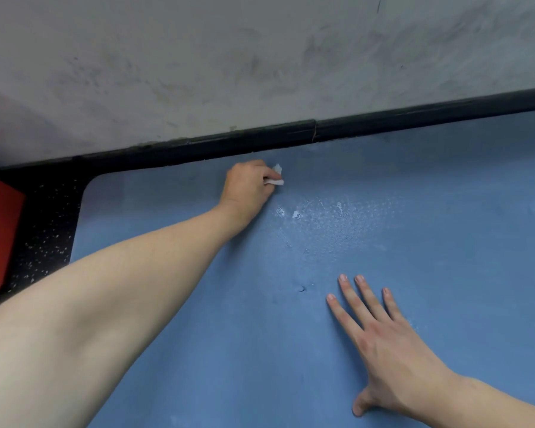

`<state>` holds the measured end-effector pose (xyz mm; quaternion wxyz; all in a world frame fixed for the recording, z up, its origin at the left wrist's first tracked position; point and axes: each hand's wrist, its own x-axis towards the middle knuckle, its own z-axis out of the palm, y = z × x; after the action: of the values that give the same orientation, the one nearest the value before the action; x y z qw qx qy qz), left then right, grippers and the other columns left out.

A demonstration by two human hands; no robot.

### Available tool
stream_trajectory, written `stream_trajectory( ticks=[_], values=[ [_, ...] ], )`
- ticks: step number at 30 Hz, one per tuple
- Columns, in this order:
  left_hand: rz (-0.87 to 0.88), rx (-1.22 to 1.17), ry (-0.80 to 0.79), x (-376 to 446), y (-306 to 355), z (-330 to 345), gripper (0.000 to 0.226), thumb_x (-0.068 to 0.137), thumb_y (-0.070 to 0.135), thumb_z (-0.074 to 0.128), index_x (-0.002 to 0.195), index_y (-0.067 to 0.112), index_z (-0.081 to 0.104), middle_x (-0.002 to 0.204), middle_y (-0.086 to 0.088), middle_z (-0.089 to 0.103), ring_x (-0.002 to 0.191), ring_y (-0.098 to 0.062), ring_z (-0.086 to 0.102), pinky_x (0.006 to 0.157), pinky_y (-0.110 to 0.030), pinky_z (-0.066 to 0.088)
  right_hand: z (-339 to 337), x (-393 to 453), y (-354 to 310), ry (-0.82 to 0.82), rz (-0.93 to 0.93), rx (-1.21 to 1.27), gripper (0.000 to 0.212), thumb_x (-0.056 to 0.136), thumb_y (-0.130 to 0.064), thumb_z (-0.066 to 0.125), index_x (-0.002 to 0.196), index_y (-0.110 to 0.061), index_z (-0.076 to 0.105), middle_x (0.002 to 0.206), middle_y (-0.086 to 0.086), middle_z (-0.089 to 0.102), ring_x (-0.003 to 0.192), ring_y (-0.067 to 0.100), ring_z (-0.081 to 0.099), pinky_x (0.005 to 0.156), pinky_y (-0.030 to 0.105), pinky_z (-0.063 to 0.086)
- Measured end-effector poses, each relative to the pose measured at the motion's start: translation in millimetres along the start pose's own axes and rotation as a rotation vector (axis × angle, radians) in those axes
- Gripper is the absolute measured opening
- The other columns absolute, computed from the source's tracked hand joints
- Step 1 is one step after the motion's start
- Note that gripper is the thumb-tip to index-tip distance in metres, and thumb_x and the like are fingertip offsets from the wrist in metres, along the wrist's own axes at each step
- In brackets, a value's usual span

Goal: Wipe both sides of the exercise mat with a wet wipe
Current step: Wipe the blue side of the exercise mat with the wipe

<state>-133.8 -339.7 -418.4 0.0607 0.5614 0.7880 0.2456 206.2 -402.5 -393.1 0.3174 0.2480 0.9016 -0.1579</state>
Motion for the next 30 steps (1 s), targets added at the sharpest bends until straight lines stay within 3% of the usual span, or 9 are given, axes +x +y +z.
stream_trajectory(
  ticks=[5, 9, 13, 15, 17, 21, 24, 26, 30],
  values=[
    [-0.237, -0.005, 0.106, 30, -19, -5, 0.025, 0.083, 0.008, 0.066, 0.097, 0.022, 0.081, 0.094, 0.002, 0.072, 0.087, -0.022, 0.066, 0.077, -0.032, 0.052, -3, 0, -2, -0.017, -0.012, -0.031, 0.162, 0.060, -0.080, 0.079, 0.147, -0.026, -0.047, 0.150, 0.007, -0.061, 0.143, 0.033, -0.052, 0.125, 0.059, -0.018],
    [-0.003, -0.060, 0.009, 24, -2, 4, 0.017, 0.087, 0.014, 0.069, 0.091, 0.025, 0.082, 0.081, 0.002, 0.068, 0.074, -0.019, 0.062, 0.065, -0.031, 0.048, -7, 0, -3, -0.059, -0.007, -0.006, 0.161, 0.064, -0.079, 0.079, 0.143, -0.027, -0.050, 0.146, 0.005, -0.064, 0.141, 0.033, -0.054, 0.124, 0.058, -0.021],
    [-0.175, -0.074, 0.105, 32, -15, 4, 0.023, 0.080, 0.009, 0.068, 0.092, 0.024, 0.081, 0.086, 0.005, 0.069, 0.078, -0.019, 0.064, 0.072, -0.036, 0.053, -7, 0, -4, -0.058, -0.013, 0.013, 0.160, 0.064, -0.079, 0.079, 0.148, -0.026, -0.046, 0.147, 0.005, -0.063, 0.142, 0.032, -0.054, 0.124, 0.058, -0.022],
    [-0.127, -0.077, 0.056, 27, -3, 10, 0.021, 0.082, 0.012, 0.067, 0.090, 0.027, 0.081, 0.082, 0.005, 0.067, 0.076, -0.020, 0.062, 0.070, -0.037, 0.052, -7, -2, -5, -0.045, -0.012, 0.018, 0.159, 0.063, -0.080, 0.078, 0.151, -0.026, -0.043, 0.149, 0.006, -0.061, 0.145, 0.034, -0.049, 0.124, 0.057, -0.021],
    [-0.072, -0.104, 0.021, 28, -3, 11, 0.018, 0.084, 0.014, 0.069, 0.090, 0.026, 0.081, 0.081, 0.004, 0.067, 0.076, -0.019, 0.063, 0.069, -0.036, 0.052, -14, -1, -8, 0.026, -0.001, 0.025, 0.159, 0.059, -0.082, 0.077, 0.153, -0.027, -0.039, 0.154, 0.008, -0.056, 0.151, 0.034, -0.040, 0.125, 0.056, -0.017],
    [-0.247, -0.125, 0.113, 32, -10, 8, 0.025, 0.082, 0.008, 0.066, 0.093, 0.024, 0.081, 0.087, 0.005, 0.068, 0.080, -0.017, 0.062, 0.072, -0.031, 0.050, -73, 40, 3, 0.146, 0.056, 0.029, 0.157, 0.059, -0.087, 0.076, 0.159, -0.031, -0.031, 0.165, 0.006, -0.043, 0.156, 0.037, -0.030, 0.128, 0.061, -0.004],
    [-0.120, -0.079, 0.031, 22, 12, 15, 0.020, 0.085, 0.014, 0.067, 0.092, 0.027, 0.081, 0.085, 0.005, 0.067, 0.078, -0.017, 0.058, 0.067, -0.031, 0.045, -130, 97, 24, 0.211, 0.120, 0.021, 0.163, 0.049, -0.090, 0.080, 0.163, -0.034, -0.022, 0.172, 0.002, -0.029, 0.159, 0.040, -0.017, 0.126, 0.068, 0.008],
    [-0.057, -0.042, 0.001, 27, 7, 8, 0.018, 0.085, 0.017, 0.068, 0.094, 0.026, 0.081, 0.086, 0.002, 0.069, 0.080, -0.020, 0.062, 0.069, -0.032, 0.047, -152, 126, 33, 0.189, 0.161, 0.075, 0.165, 0.044, -0.086, 0.085, 0.164, -0.037, -0.017, 0.173, -0.002, -0.024, 0.160, 0.038, -0.014, 0.124, 0.071, 0.012],
    [-0.240, 0.002, 0.120, 43, -17, -1, 0.025, 0.088, 0.015, 0.061, 0.102, 0.025, 0.080, 0.099, 0.000, 0.074, 0.091, -0.024, 0.066, 0.082, -0.036, 0.052, -153, 145, 40, 0.126, 0.189, 0.099, 0.164, 0.042, -0.081, 0.089, 0.165, -0.040, -0.010, 0.174, -0.008, -0.019, 0.160, 0.036, -0.013, 0.121, 0.075, 0.015]
  ],
)
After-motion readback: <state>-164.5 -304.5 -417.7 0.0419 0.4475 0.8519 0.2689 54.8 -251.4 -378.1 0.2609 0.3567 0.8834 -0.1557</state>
